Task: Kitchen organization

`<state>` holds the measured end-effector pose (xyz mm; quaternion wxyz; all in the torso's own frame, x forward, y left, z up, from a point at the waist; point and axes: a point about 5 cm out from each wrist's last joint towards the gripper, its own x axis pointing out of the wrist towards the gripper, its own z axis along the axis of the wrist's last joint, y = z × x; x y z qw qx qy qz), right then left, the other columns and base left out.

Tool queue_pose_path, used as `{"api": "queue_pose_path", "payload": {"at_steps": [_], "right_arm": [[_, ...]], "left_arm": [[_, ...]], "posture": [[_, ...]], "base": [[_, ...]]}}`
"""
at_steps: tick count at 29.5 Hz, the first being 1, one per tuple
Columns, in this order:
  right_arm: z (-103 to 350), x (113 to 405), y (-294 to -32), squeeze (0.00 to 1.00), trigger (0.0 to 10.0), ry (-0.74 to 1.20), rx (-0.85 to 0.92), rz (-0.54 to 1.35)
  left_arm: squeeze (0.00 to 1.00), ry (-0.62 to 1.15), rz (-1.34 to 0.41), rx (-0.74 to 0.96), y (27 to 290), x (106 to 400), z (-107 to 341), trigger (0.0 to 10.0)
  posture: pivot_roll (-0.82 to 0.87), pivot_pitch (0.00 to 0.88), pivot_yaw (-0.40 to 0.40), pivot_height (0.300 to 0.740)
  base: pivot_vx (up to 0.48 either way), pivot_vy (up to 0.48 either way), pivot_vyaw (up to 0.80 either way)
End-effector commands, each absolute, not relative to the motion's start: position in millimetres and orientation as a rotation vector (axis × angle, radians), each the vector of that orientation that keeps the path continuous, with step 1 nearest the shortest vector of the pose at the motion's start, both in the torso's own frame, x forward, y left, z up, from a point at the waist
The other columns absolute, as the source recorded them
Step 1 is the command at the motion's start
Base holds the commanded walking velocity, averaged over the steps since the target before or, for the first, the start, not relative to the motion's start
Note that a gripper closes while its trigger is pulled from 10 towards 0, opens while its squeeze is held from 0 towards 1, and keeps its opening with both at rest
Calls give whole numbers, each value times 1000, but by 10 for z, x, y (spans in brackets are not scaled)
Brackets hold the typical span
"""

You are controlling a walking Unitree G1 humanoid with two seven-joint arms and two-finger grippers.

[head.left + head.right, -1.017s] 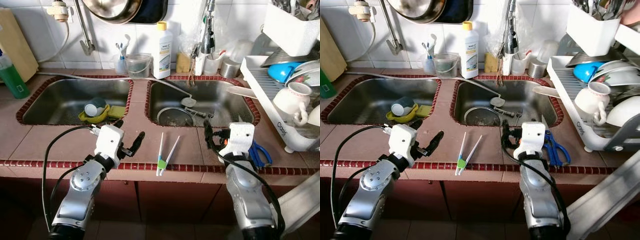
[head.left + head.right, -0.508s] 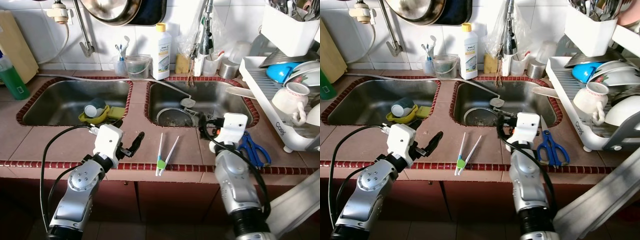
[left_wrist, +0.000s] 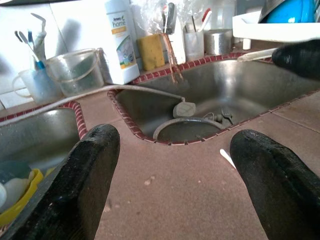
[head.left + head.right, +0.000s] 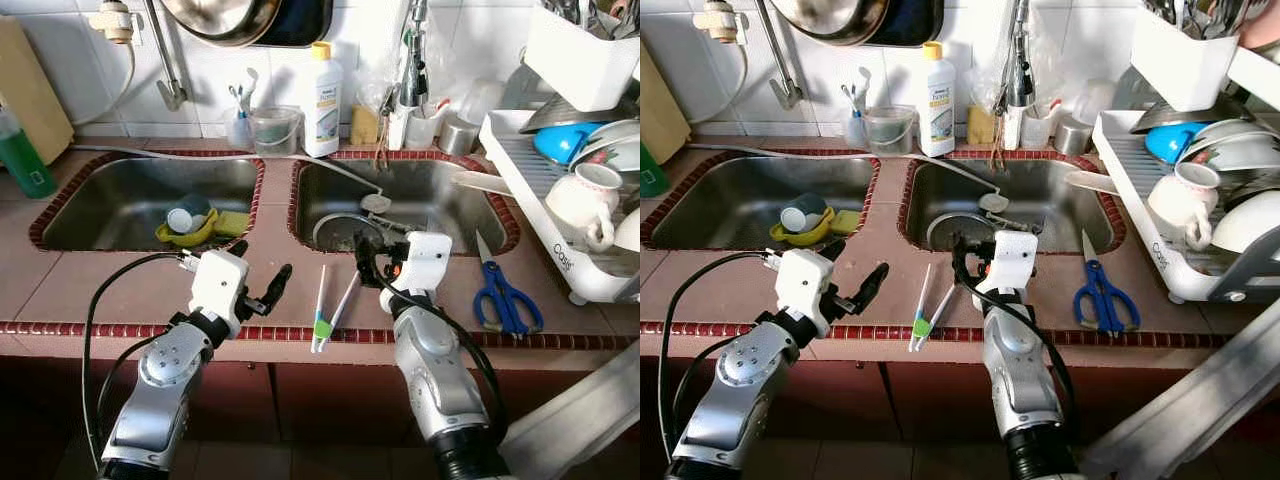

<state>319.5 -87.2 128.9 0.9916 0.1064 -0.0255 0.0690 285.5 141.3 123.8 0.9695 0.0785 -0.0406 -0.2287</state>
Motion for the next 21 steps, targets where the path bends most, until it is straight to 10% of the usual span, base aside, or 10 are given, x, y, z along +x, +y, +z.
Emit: {"api": "queue_pose_path", "payload": {"at_steps": [1,21], "right_arm": [[1175,3070,-745,0,10000,7,273,162],[1080,3014,-724,0,10000,97,284,166]], "left_arm": [[0,-86,-456,155,1416,2841,1266,10000],[0,-79,-456,149,1383,2831,1271,10000]], "posture": [[-88,45,29,740],[-94,56,37,740]], "base": [[0,0,0],[0,0,0]]}}
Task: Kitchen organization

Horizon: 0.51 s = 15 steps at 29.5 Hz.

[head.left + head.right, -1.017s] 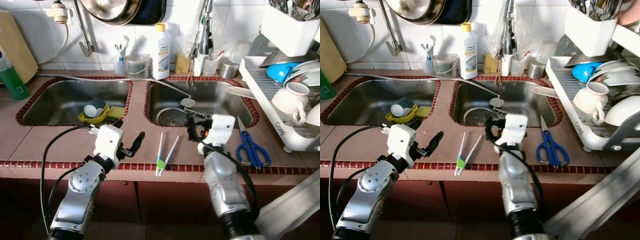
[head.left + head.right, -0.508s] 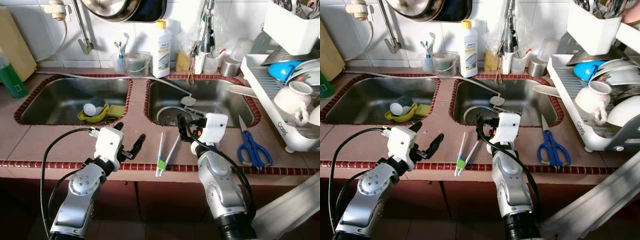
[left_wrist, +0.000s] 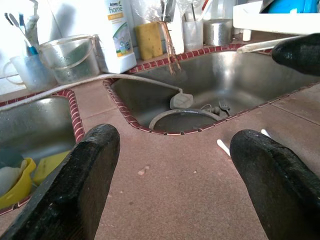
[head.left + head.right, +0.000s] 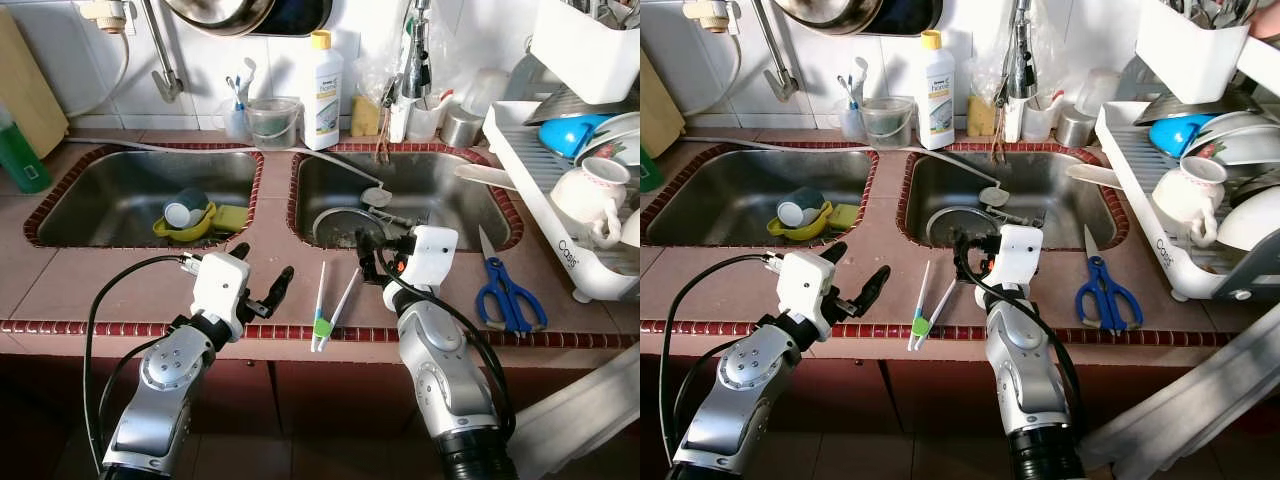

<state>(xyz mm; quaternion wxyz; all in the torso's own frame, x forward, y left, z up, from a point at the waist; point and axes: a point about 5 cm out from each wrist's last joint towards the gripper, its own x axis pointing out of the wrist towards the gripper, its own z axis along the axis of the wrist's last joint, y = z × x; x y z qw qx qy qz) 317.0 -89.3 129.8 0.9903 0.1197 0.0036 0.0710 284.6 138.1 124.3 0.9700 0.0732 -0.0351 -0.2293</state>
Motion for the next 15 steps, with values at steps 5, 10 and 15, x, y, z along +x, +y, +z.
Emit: {"api": "queue_pose_path", "payload": {"at_steps": [5,10,15], "right_arm": [[1015,3000,-765,0,10000,133,247,197],[951,2988,-855,0,10000,161,200,211],[883,2996,-987,0,10000,191,202,186]], "left_arm": [[0,-77,-455,150,1384,2832,1269,10000],[0,-78,-454,148,1377,2840,1273,10000],[0,-78,-456,147,1370,2834,1269,10000]], "posture": [[-95,55,39,740],[-97,55,39,740],[-98,55,40,740]], "base": [[0,0,0],[0,0,0],[0,0,0]]}}
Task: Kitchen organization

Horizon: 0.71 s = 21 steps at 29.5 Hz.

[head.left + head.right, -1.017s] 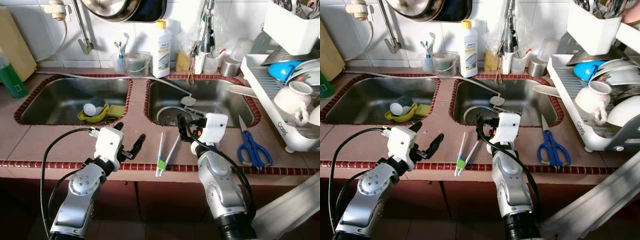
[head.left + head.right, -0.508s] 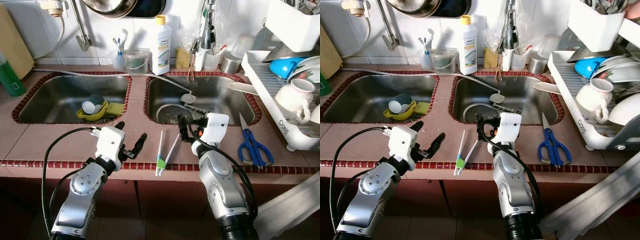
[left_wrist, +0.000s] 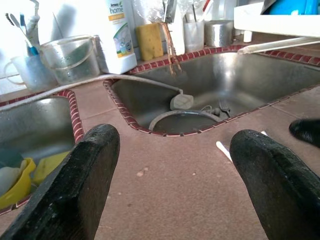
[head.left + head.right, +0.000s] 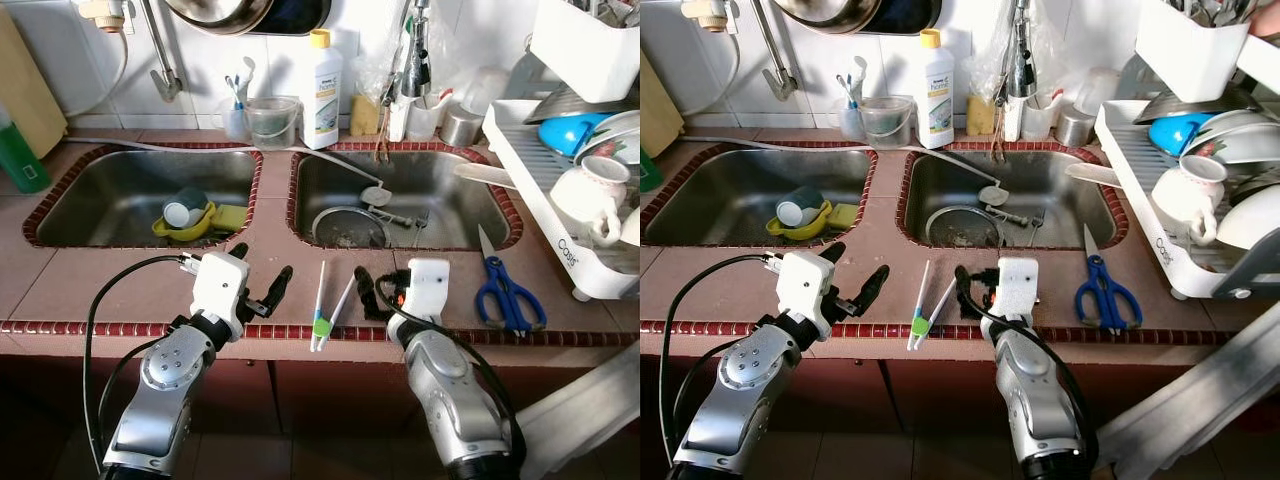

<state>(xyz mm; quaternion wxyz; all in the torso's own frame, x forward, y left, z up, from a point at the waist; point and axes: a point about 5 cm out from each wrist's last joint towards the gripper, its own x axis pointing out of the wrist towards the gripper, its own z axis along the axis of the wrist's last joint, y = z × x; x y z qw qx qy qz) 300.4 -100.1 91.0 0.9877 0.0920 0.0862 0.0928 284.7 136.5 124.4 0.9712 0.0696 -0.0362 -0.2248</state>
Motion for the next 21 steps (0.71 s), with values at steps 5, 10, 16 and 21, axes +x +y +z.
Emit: {"api": "queue_pose_path", "payload": {"at_steps": [5,10,16,21], "right_arm": [[942,3045,-1078,0,10000,168,221,165],[1029,3091,-1113,0,10000,134,231,150],[1074,3107,-1160,0,10000,109,261,111],[1079,3143,-1153,0,10000,110,252,131]], "left_arm": [[0,-76,-459,147,1368,2831,1267,10000],[0,-74,-464,148,1362,2830,1268,10000],[0,-62,-476,148,1343,2804,1236,10000],[0,-64,-485,141,1296,2787,1236,10000]], "posture": [[-97,54,41,740],[-97,51,46,740],[-100,49,52,740],[-100,50,53,740]], "base": [[0,0,0],[0,0,0],[0,0,0],[0,0,0]]}}
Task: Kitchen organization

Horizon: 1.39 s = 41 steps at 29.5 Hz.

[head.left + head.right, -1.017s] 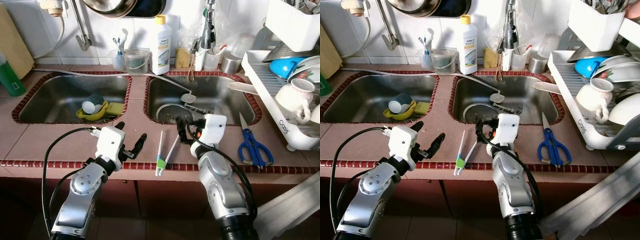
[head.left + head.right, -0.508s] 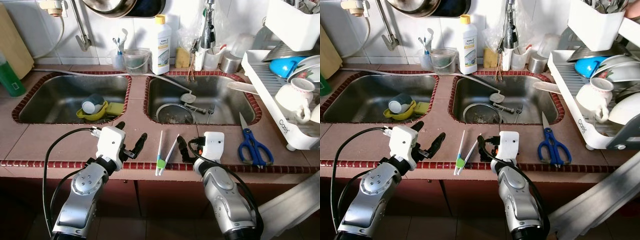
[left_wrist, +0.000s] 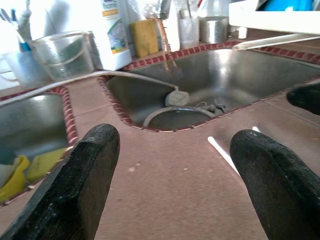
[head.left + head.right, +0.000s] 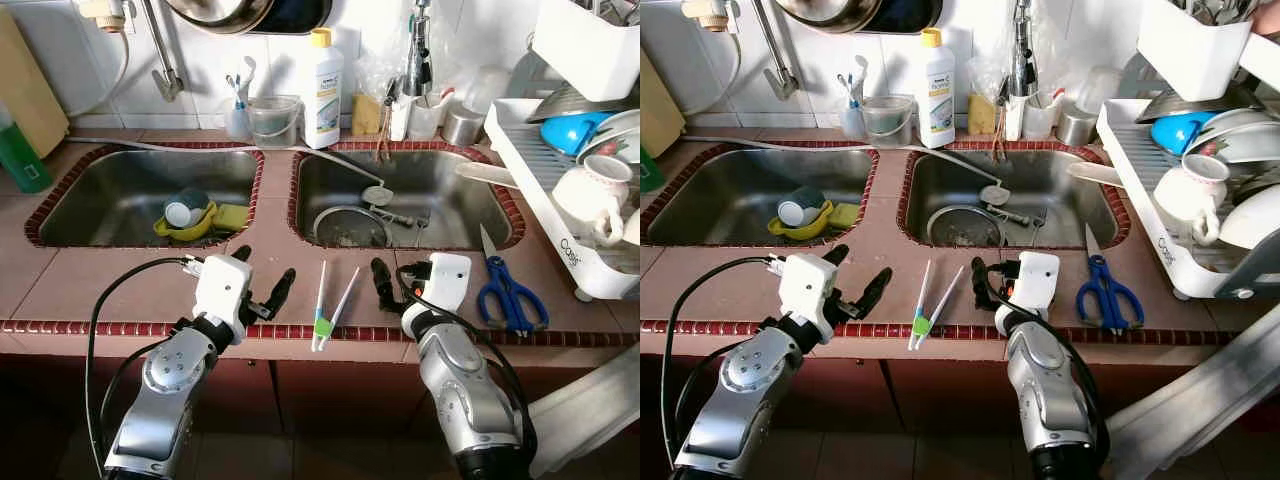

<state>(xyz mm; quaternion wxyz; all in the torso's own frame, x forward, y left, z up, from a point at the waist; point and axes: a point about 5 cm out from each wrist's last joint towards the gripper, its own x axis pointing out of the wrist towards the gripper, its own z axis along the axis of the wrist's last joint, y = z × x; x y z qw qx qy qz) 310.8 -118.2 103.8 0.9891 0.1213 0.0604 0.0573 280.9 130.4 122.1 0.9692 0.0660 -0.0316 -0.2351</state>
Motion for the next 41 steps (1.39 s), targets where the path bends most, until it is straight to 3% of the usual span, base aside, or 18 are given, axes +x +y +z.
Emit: {"api": "queue_pose_path", "payload": {"at_steps": [1,20,29,38,41], "right_arm": [[1084,3150,-1157,0,10000,110,243,134],[1124,3290,-1457,0,10000,145,94,243],[1191,3401,-1413,0,10000,126,80,277],[1343,3412,-1391,0,10000,6,56,249],[1426,3293,-1414,0,10000,-90,10,174]], "left_arm": [[0,-64,-486,140,1293,2787,1238,10000],[0,-63,-475,132,1291,2786,1243,10000],[0,-60,-474,134,1295,2779,1240,10000],[0,-44,-470,134,1310,2717,1195,10000],[0,-48,-449,126,1318,2695,1192,10000]], "posture": [[-100,51,53,740],[-102,67,52,740],[-100,72,56,740],[-86,77,51,740],[-82,80,42,740]], "base": [[0,0,0],[0,0,0],[0,0,0],[0,0,0],[0,0,0]]}}
